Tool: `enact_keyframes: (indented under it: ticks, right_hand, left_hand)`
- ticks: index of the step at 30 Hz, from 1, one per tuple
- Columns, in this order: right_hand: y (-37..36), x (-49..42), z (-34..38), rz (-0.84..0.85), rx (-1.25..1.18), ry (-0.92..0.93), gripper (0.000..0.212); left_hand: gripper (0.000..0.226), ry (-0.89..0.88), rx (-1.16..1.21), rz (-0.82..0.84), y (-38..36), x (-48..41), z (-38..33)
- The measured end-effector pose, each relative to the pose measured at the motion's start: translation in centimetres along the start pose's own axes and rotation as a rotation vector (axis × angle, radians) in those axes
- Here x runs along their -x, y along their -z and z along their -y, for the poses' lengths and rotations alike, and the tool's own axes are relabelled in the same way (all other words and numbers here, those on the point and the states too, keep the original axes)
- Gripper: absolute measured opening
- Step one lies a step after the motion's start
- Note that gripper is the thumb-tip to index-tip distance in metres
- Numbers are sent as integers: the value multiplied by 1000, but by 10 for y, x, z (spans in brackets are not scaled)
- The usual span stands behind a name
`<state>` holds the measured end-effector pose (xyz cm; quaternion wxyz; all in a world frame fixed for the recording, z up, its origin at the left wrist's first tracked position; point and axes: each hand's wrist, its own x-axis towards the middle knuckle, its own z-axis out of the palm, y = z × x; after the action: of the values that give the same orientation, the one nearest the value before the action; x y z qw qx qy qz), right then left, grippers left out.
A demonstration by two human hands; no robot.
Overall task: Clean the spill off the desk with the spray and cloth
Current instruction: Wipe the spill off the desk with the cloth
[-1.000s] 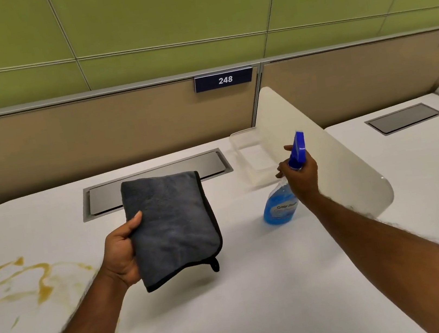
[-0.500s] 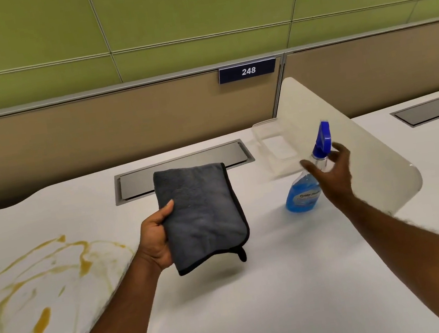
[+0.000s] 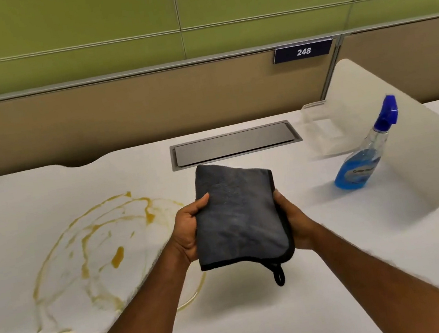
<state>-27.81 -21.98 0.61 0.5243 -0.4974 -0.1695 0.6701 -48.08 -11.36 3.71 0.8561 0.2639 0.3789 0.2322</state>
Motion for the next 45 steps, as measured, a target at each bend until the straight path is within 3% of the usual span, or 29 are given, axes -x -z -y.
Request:
enact_keyframes:
  ticks: [2, 5, 10, 15, 20, 23, 26, 31, 34, 38, 42, 45]
  right_hand:
    - [-19, -2, -14, 39, -32, -66, 85]
    - [-38, -6, -32, 60, -37, -106, 82]
    - [-55, -7, -37, 15, -10, -106, 53]
    - [-66, -18, -21, -24, 106, -30, 43]
    - [-78, -29, -5, -152, 307, 186, 32]
    - [-85, -34, -3, -306, 502, 371, 30]
    - [-102, -42, -8, -422, 891, 513, 27]
    - [-148, -62, -50, -397, 1429, 569, 15]
    - [-169, -66, -102, -271, 1465, 431, 34]
    - [-174, -59, -165, -344, 1367, 307, 51]
    - [-166, -42, -203, -338, 1467, 326, 60]
    - [-162, -31, -209, -313, 1550, 305, 58]
  left_hand:
    - [47, 7, 0, -7, 20, 12, 3]
    - [37, 12, -14, -34, 49, 26, 5]
    - [48, 1, -105, -36, 82, 39, 3]
    - [62, -69, -282, -181, 106, 50, -1]
    - [52, -287, -321, -406, 156, 72, -15]
    - [44, -381, -267, -518, 190, 90, -27]
    - [39, -435, -233, -616, 222, 105, -43]
    - [49, -417, -277, -664, 271, 112, -68]
    - [50, -370, -370, -616, 296, 115, -84]
    - [47, -337, -608, -493, 335, 118, -111]
    - [30, -370, -788, -482, 391, 127, -129]
    - [39, -434, -1135, -513, 423, 132, -133]
